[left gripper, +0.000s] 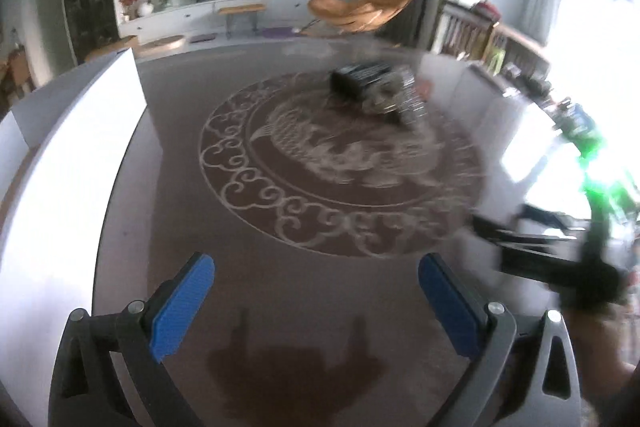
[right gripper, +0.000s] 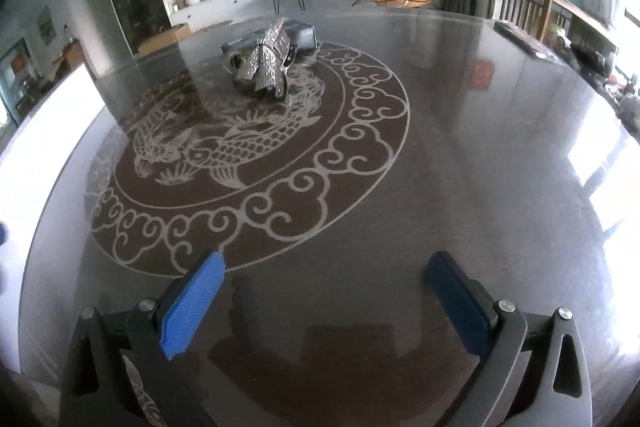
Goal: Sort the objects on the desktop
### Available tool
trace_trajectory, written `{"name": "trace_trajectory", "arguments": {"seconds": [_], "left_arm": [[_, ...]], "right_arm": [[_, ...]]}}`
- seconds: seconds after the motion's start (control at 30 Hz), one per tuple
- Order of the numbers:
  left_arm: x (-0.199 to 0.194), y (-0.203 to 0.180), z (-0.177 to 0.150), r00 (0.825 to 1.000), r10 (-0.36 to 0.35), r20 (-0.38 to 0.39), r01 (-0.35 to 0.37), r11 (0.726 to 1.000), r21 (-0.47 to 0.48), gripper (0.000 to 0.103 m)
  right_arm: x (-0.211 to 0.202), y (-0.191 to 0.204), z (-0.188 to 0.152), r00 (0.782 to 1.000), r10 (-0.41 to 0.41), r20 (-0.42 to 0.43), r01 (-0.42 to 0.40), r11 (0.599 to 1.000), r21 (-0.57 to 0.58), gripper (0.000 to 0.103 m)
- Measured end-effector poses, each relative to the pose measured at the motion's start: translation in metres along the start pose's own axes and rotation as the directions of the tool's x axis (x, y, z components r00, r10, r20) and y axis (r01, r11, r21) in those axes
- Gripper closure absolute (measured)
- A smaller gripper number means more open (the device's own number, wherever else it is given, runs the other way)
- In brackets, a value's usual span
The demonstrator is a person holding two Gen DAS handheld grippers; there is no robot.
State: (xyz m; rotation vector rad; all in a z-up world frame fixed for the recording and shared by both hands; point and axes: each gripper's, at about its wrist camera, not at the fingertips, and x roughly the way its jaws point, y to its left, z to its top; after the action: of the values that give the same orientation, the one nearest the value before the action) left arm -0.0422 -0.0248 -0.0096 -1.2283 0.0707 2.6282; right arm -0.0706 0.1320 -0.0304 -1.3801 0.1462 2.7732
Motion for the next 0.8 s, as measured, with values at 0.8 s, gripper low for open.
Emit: {"name": "trace_trajectory", "arguments": {"seconds": [0.8], "left_arm": [[0.063,0.013,0.002,0.994,0.081,-0.079,-0.082,0.997,-0.013,0.0]], "right_arm": [[0.008,0.006,-0.006,0.998,-0.056,-0.02,0.055,0.997,-0.048,0.0]]}}
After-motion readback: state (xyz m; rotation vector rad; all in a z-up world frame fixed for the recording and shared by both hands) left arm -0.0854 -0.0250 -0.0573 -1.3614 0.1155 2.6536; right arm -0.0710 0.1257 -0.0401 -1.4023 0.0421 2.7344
